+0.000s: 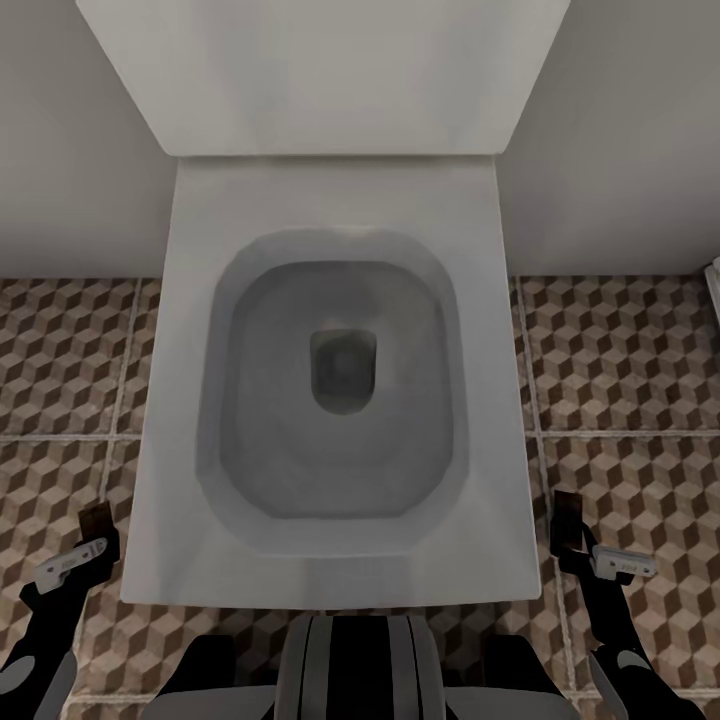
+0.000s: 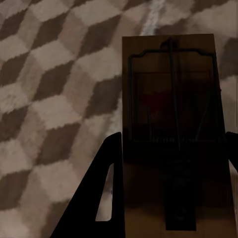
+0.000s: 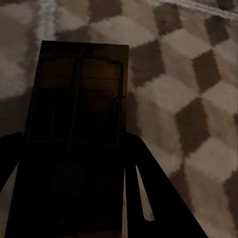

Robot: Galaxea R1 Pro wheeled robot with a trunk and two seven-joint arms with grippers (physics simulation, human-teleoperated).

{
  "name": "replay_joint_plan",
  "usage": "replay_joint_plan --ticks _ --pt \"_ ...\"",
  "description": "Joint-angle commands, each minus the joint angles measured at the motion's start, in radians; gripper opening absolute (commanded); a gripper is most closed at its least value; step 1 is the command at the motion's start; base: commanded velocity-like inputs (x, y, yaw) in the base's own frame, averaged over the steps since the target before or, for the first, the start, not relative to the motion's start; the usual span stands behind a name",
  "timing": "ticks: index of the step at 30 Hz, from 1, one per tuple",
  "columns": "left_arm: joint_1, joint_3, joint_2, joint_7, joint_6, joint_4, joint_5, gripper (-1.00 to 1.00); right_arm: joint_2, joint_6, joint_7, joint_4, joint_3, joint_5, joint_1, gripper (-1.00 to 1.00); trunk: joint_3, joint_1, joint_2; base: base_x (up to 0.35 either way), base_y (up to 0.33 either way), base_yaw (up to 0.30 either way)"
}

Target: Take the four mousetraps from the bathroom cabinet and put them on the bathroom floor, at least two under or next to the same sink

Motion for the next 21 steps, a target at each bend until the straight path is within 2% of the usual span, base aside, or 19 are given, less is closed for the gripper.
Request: replay_joint_plan --ticks 1,6,13,21 --pt "0.000 -0.001 0.000 -0.002 -0.002 0.001 0.006 -1.00 0.000 -0.003 -0.004 0.001 0.000 0.002 0.000 -1.00 0.000 0.000 0.000 0.000 0.000 0.000" --pt "0.000 0.002 -0.011 0.003 0.000 0.002 0.006 -1.00 0.001 -0.002 -0.004 0.001 0.000 0.001 0.000 -1.00 0.000 0.000 0.000 0.000 0.000 0.000" --pt "0.000 0.013 -0.009 0.000 -0.001 0.000 0.014 -1.00 0.001 -0.001 -0.004 0.001 0.000 -0.001 0.000 -1.00 0.000 0.000 0.000 0.000 0.000 0.000" --pt "0.000 0.005 -0.013 0.001 0.005 0.004 0.012 -1.00 0.001 -0.001 -0.005 0.001 -0.002 -0.001 0.000 -1.00 0.000 0.000 0.000 0.000 0.000 0.000"
